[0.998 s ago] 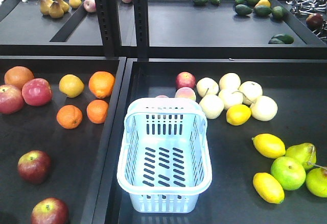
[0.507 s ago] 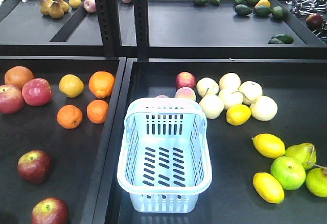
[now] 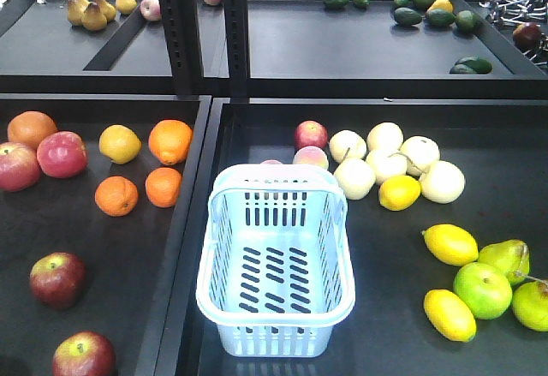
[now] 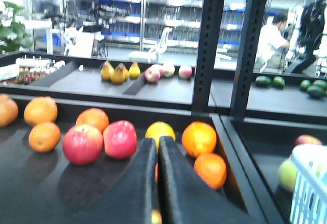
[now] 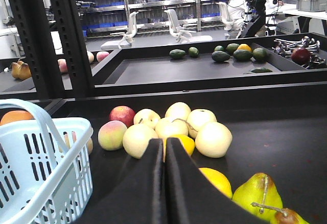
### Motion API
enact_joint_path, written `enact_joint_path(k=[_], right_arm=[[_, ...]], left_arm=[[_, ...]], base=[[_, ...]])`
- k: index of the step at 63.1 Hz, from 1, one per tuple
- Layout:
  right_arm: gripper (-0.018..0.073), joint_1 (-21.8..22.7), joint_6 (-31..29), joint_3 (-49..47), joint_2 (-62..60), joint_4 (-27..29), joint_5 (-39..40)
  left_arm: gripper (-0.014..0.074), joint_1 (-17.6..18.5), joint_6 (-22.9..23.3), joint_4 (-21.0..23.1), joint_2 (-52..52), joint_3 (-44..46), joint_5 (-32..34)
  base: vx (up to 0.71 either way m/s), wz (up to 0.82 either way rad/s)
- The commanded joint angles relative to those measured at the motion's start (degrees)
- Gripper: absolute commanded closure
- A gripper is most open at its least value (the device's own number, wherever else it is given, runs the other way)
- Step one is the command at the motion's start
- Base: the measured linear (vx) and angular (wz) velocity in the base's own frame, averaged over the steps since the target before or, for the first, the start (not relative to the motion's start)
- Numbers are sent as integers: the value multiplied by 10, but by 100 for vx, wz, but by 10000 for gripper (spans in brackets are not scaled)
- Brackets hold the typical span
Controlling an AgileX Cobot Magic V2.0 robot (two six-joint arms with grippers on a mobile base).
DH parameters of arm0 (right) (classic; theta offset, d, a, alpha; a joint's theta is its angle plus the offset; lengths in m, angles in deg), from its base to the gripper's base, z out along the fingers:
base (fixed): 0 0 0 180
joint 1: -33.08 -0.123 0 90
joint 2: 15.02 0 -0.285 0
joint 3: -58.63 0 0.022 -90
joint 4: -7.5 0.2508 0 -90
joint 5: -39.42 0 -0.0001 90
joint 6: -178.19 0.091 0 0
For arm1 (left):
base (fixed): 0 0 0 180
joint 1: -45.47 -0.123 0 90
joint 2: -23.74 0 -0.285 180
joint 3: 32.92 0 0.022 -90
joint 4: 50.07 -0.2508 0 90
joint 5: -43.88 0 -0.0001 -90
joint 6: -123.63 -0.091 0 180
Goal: Pick three apples into basket with both arms
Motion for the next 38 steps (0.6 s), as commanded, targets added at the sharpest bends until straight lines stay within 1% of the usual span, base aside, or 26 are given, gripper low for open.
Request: enact_joint_path(k=[1,8,14,32,34,38], right_arm=[[564,4,0,8,-7,-6,44],[564,4,0,8,-7,-6,44],[564,4,0,8,-7,-6,44],[564,4,0,8,-7,-6,44],[564,4,0,8,-7,-6,44],[564,4,0,8,-7,-6,44]], left_arm=[[603,0,5,8,-9,-5,67],[603,0,5,35,-9,-5,93],[603,0,5,49,-9,-5,109],[603,0,6,50,-9,-4,119],[603,0,13,52,-9,-2,119],[603,0,40,65,-9,0,117]], base=[[0,0],[0,0],[0,0],[0,0],[0,0],[0,0]])
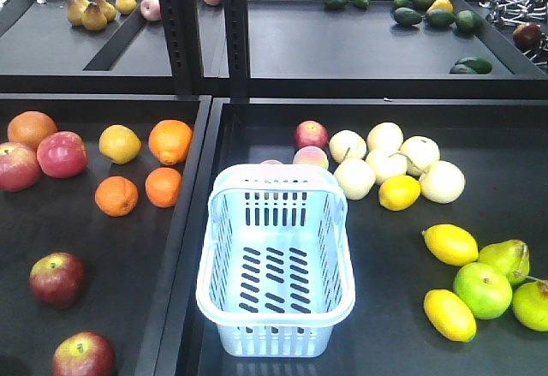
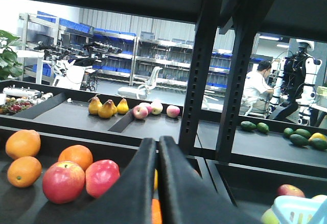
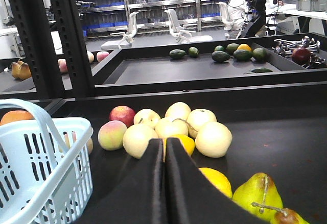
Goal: Pick three apples into basket with both arms
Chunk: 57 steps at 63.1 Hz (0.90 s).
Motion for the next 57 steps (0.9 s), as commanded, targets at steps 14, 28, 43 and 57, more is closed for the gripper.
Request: enact_joint_path(k=[14,28,43,57], right_arm=[[564,4,0,8,-7,-6,44],[564,4,0,8,-7,-6,44],[564,4,0,8,-7,-6,44],[564,4,0,8,-7,-6,44]], left_arm=[[603,0,155,76,-9,0,49],[603,0,314,112,-9,2,110],[603,11,402,-5,3,58,116],[603,33,415,-147,95,180,95]], base=[[0,0],[0,0],[0,0],[0,0]])
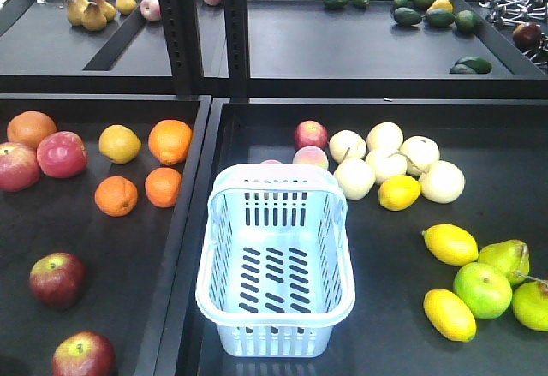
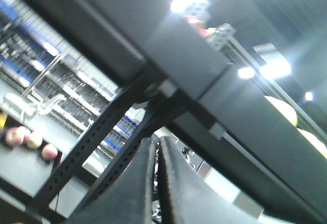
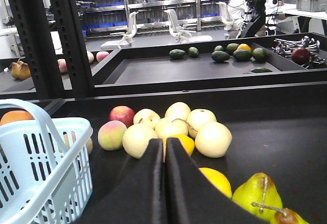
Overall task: Pick three apples into basket with both arms
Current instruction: 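Move the left gripper over the basket handle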
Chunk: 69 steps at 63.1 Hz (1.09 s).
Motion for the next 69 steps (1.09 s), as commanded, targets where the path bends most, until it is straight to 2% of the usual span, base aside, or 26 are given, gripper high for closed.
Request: enact_joint_path(k=[1,18,25,37,42,45,51,58,60,61,65,67,69], right_arm=[[564,4,0,8,-7,-6,44],[564,4,0,8,-7,-6,44],[564,4,0,8,-7,-6,44],[564,4,0,8,-7,-6,44],[564,4,0,8,-7,-6,44],[564,4,0,8,-7,-6,44],[564,4,0,8,-7,-6,44],[564,4,0,8,-7,-6,44],[564,4,0,8,-7,-6,44],[564,4,0,8,-7,-6,44],[564,4,0,8,-7,-6,44],[564,4,0,8,-7,-6,44],[564,4,0,8,-7,-6,44]], left_arm=[[603,15,8,-69,58,66,29],[549,72,9,-225,221,179,29],[473,103,9,-276,288,217,30],[265,162,11,-353,412,285,30],[200,191,36,-395,465,318,29],[173,205,51,-436,490,334,29],[157,234,97,-538,545,367,39],[169,249,181,-691,593,401,57],[174,249,226,-732,608,412,67],[179,249,254,-775,617,419,74],[187,249,350,-875,639,441,110],[191,249,400,-947,648,452,131],[194,247,439,-955,659,463,159]], base=[[0,0],[0,0],[0,0],[0,0],[0,0],[0,0],[0,0],[0,0],[0,0],[0,0],[0,0],[0,0],[0,0]])
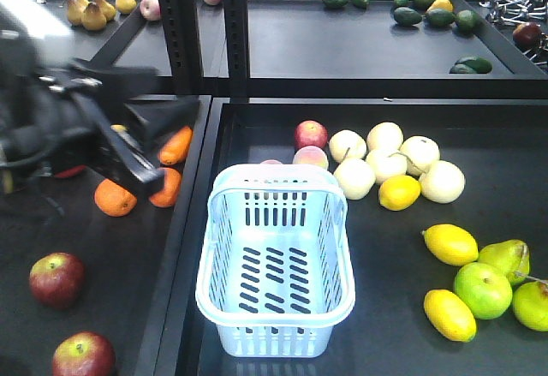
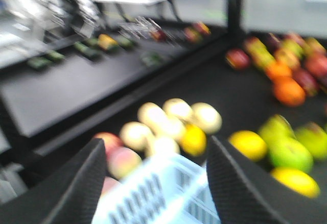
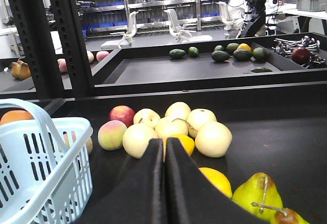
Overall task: Pick three apples into basket with both arms
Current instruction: 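Move the left gripper over the basket handle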
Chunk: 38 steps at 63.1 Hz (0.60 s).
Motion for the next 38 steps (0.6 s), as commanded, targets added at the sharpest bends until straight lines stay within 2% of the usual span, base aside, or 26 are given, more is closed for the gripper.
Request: enact_joint_path(k=[1,6,26,30,35,38], right_arm=[[564,4,0,8,-7,-6,44],[564,4,0,8,-7,-6,44],[564,4,0,8,-7,-6,44],[564,4,0,8,-7,-6,45],[564,4,0,8,-7,-6,45],[564,4,0,8,-7,-6,45]], left_arm=[[195,0,138,-111,18,50,79],[195,-6,125,-110,38,73,127],[195,-6,95,-110,56,123,148],[195,-6,120,-108,55,124,138],[195,-5,174,-108,55,124,123],[195,-5,187,-109,55,124,121]], base=[[0,0],[0,0],[0,0],[0,0],[0,0],[0,0]])
